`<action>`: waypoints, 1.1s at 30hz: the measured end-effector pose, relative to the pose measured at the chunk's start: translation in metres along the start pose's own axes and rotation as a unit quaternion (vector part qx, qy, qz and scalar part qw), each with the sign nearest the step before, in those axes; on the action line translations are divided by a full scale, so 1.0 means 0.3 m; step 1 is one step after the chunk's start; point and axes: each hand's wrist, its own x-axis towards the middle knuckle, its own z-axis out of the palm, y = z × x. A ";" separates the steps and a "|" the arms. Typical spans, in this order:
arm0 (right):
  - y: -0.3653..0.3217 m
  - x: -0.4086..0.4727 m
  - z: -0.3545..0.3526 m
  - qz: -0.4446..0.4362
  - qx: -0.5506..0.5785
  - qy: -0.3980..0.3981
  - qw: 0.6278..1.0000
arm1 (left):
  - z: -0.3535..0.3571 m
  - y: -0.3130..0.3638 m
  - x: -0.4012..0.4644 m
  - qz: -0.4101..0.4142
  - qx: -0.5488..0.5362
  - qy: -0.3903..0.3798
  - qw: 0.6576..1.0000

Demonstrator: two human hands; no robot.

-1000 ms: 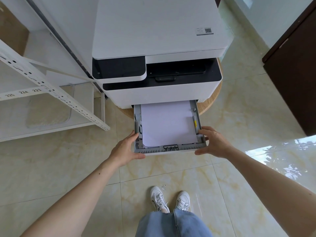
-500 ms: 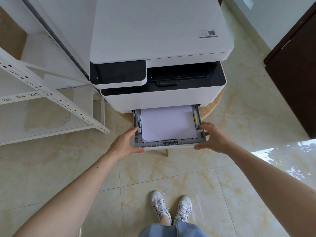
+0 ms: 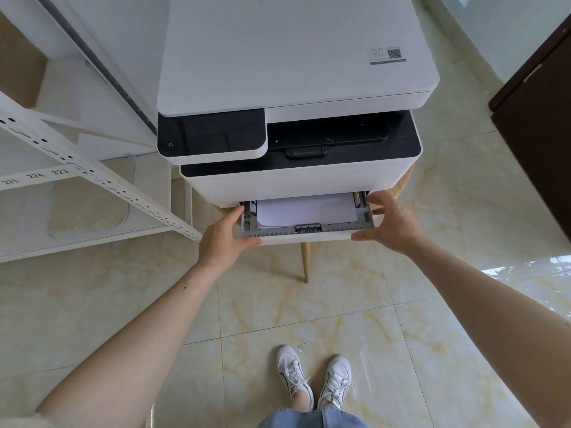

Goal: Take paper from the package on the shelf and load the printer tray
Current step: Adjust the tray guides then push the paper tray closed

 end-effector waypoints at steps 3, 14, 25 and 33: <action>-0.009 0.000 0.002 0.005 -0.015 0.049 0.999 | 0.007 0.020 -0.012 0.021 0.035 0.105 0.994; -0.014 0.025 0.000 0.081 -0.039 0.089 0.992 | 0.008 0.028 -0.005 -0.086 0.075 0.209 0.971; -0.014 0.055 0.006 0.058 -0.018 0.147 0.987 | 0.001 0.036 0.044 -0.079 0.020 0.202 0.976; -0.021 0.084 0.021 0.054 -0.015 0.204 0.977 | 0.018 0.049 0.077 -0.095 0.009 0.246 0.965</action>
